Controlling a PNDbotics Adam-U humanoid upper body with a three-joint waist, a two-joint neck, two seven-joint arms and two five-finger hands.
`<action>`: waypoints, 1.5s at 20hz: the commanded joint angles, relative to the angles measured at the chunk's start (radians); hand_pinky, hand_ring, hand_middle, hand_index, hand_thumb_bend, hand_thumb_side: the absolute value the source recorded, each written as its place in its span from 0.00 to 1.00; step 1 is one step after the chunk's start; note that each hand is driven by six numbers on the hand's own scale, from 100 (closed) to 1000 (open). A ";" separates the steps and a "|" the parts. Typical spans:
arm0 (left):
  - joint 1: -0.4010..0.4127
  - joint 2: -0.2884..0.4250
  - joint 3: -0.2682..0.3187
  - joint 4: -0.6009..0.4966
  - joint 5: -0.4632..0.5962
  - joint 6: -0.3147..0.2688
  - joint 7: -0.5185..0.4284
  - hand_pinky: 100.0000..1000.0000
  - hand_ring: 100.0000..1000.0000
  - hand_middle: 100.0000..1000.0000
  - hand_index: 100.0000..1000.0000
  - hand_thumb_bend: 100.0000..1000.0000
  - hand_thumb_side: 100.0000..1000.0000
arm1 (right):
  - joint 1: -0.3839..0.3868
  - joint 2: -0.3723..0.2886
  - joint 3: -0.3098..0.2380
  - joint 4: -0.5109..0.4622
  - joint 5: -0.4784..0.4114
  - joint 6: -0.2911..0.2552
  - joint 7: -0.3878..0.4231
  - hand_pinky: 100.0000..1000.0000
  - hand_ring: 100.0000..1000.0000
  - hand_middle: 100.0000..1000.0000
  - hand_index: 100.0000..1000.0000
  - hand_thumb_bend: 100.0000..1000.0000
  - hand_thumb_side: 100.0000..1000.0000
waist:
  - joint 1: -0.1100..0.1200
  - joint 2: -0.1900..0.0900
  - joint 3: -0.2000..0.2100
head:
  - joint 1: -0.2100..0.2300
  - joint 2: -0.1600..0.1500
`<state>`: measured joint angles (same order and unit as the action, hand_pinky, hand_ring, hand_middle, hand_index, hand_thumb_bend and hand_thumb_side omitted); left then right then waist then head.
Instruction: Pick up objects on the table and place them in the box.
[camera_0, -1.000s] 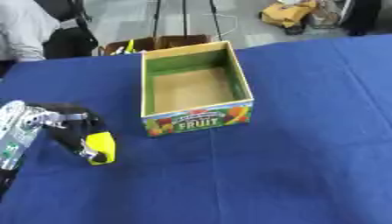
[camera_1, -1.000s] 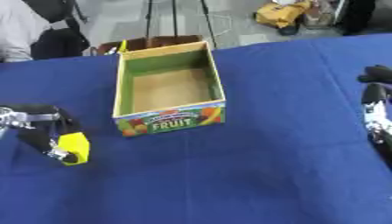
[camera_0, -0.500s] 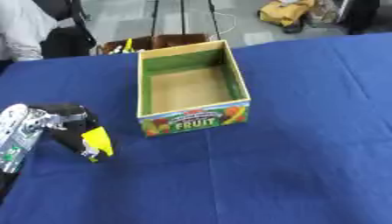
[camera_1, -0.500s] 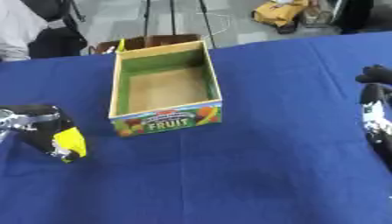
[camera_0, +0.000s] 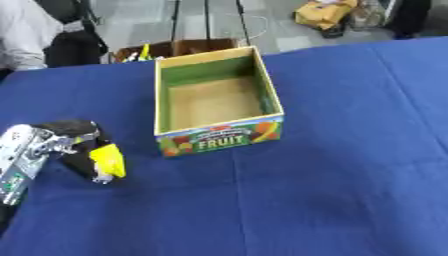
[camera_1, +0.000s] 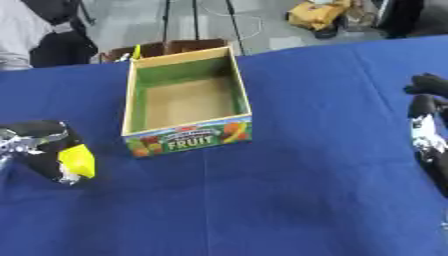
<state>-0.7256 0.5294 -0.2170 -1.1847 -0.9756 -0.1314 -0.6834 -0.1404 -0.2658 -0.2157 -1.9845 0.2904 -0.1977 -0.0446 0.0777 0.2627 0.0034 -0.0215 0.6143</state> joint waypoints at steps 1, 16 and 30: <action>-0.007 0.036 0.019 -0.035 -0.011 0.029 0.041 0.11 0.37 0.42 0.58 0.12 0.69 | -0.005 -0.009 -0.007 -0.015 0.008 0.001 0.001 0.80 0.93 0.64 0.79 0.00 0.74 | -0.003 -0.015 0.002 | -0.005 -0.006; -0.042 0.071 0.060 -0.090 0.022 0.126 0.200 0.04 0.34 0.37 0.53 0.00 0.78 | 0.001 -0.012 -0.009 -0.015 0.007 0.002 0.006 0.80 0.93 0.64 0.80 0.00 0.74 | 0.006 -0.022 0.002 | -0.014 -0.005; -0.282 -0.011 0.090 -0.039 -0.095 0.160 0.285 0.01 0.32 0.36 0.52 0.00 0.81 | -0.007 -0.029 0.005 -0.015 0.001 -0.011 0.022 0.80 0.93 0.64 0.80 0.00 0.74 | 0.031 -0.021 -0.050 | 0.055 -0.059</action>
<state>-0.9808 0.5100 -0.1446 -1.2294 -1.0587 0.0289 -0.4123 -0.1367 -0.2711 -0.2129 -1.9845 0.2900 -0.2043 -0.0259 0.1144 0.2581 -0.0504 0.0223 0.5702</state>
